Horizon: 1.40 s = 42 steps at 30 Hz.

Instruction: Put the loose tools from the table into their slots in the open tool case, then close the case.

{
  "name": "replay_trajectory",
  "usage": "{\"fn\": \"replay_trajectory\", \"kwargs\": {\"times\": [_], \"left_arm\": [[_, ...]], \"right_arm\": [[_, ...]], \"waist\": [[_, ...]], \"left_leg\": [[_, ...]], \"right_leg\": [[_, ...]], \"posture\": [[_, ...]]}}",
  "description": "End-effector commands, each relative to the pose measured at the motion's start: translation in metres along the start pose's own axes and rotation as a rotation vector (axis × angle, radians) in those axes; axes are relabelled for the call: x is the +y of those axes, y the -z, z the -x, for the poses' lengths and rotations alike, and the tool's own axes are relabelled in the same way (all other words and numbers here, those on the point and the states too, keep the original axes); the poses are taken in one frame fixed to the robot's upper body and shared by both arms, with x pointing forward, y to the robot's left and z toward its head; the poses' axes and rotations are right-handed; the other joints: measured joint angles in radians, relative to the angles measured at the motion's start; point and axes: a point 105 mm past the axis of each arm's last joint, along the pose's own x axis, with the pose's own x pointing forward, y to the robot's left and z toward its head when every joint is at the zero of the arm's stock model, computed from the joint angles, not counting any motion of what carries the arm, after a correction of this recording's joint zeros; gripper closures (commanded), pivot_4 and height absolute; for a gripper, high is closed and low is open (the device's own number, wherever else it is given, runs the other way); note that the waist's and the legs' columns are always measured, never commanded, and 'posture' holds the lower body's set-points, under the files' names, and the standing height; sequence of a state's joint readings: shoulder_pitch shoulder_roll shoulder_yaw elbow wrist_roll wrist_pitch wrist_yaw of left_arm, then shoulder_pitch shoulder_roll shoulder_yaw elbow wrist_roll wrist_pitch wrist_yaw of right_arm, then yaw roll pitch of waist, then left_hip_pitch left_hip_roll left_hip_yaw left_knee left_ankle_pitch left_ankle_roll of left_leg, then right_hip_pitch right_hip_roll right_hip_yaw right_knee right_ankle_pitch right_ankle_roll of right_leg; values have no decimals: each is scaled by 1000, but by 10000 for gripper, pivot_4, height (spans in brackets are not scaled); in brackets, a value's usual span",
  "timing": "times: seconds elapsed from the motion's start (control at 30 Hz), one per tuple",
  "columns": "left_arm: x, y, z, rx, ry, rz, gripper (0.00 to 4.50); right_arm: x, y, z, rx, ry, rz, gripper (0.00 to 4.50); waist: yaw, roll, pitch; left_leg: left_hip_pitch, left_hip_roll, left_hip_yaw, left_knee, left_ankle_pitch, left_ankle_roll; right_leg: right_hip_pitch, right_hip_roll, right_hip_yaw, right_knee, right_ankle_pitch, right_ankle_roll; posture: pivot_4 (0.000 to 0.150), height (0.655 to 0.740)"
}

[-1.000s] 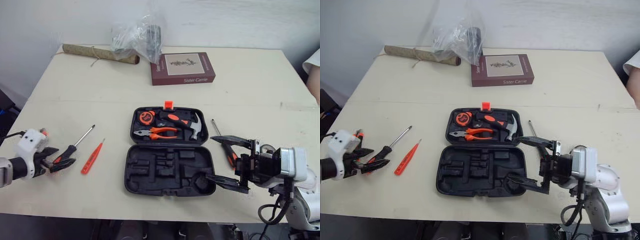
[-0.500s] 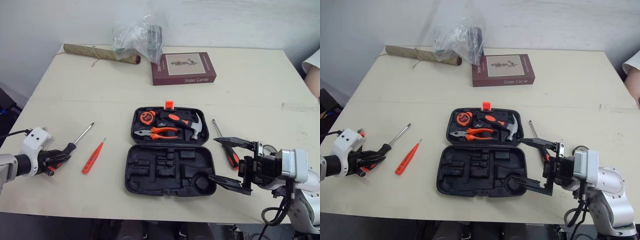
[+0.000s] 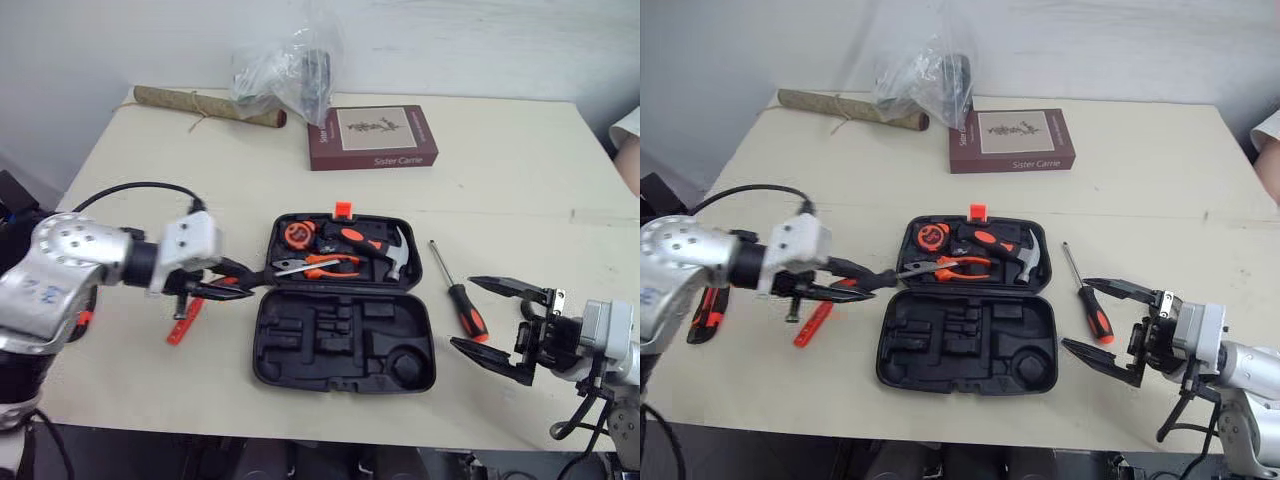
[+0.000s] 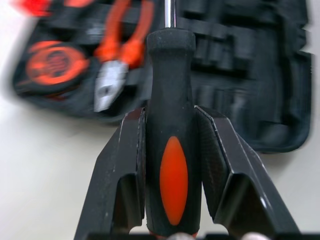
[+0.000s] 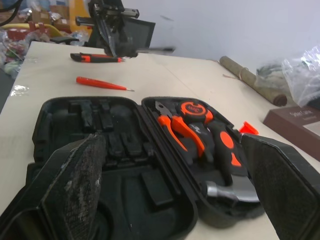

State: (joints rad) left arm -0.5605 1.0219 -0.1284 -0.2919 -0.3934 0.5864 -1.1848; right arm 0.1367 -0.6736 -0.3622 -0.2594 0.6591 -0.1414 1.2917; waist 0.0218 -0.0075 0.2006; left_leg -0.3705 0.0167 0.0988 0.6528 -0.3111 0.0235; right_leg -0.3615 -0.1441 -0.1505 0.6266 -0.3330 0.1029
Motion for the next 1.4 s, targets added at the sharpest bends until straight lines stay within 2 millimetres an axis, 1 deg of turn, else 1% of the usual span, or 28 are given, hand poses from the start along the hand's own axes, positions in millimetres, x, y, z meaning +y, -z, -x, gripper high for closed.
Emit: {"fn": "replay_trajectory", "kwargs": {"times": [0.03, 0.1, 0.2, 0.27, 0.37, 0.43, 0.53, 0.73, 0.87, 1.0, 1.27, 1.4], "left_arm": [[-3, -12, -22, 90, 47, -60, 37112], [-7, -13, -33, 148, 79, -71, 37112], [-7, -14, -46, 207, 80, -83, 37112], [-5, -12, -51, 252, 66, -118, 37112], [-5, -10, -59, 291, 53, -127, 37112], [-6, -11, -64, 301, 60, -138, 37112], [-1, -13, -71, 310, 36, -157, 37112], [4, -8, -76, 362, 12, -183, 37112], [9, -8, -79, 372, -9, -198, 37112], [6, -12, -85, 354, 2, -208, 37112], [6, -7, -91, 363, -1, -212, 37112], [8, -8, -95, 353, -11, -215, 37112]], "right_arm": [[-2, -8, 2, -4, 2, 45, 0], [-1, -8, 1, -2, -1, 43, 0], [3, -7, 2, 3, -4, 40, 0], [5, -7, 2, 4, -4, 39, 0], [7, -7, 2, 8, 2, 37, 0], [7, -7, 2, 9, 5, 36, 0], [8, -6, 1, 8, 8, 33, 0], [10, -6, -2, 2, 8, 32, 0], [12, -11, -9, -11, 1, 32, 0], [13, -13, -16, -17, -5, 26, 0], [13, -19, -21, -22, -6, 22, 0], [16, -25, -22, -25, -6, 19, 0]], "waist": [[2, 0, 0], [0, 0, 0], [3, 0, 0], [4, -1, 0], [3, -1, 0], [3, -1, 0], [5, -1, 0], [3, -1, 0], [4, -1, 0], [5, -1, 0], [6, -1, 0], [8, -1, 0]], "left_leg": [[0, 0, 0, 1, 0, 0], [0, 0, 0, 1, 0, 0], [-1, 0, 0, 1, 0, 1], [-1, 0, -2, 3, 0, 1], [-2, 0, -2, 4, 0, 1], [-2, 0, -3, 5, 0, 1], [-2, 0, -3, 6, 0, 1], [-3, 0, -4, 7, 0, 1], [-3, 0, -4, 8, 0, 1], [-3, 0, -5, 11, 0, 1], [-3, 0, -6, 11, 0, 2], [-3, 0, -6, 11, 0, 2]], "right_leg": [[0, 0, 0, 0, 0, 0], [0, 0, 0, 0, 0, 0], [0, 0, 0, -1, 0, 1], [1, 0, 1, 0, 0, 1], [1, 0, 3, 0, 0, 1], [1, 0, 3, 0, 0, 1], [1, 0, 3, 0, 0, 1], [1, 0, 3, 1, 0, 1], [1, 0, 3, 1, 0, 1], [2, -1, 3, 1, 0, 1], [3, -2, 2, 1, 0, 1], [3, -2, 2, 1, 0, 1]], "posture": [[1500, 7400], [1500, 7400], [1500, 7400], [1500, 7400], [1500, 7400], [1500, 7400], [1500, 7400], [1500, 7400], [1500, 7400], [1500, 7400], [1500, 7400], [1500, 7400]]}}
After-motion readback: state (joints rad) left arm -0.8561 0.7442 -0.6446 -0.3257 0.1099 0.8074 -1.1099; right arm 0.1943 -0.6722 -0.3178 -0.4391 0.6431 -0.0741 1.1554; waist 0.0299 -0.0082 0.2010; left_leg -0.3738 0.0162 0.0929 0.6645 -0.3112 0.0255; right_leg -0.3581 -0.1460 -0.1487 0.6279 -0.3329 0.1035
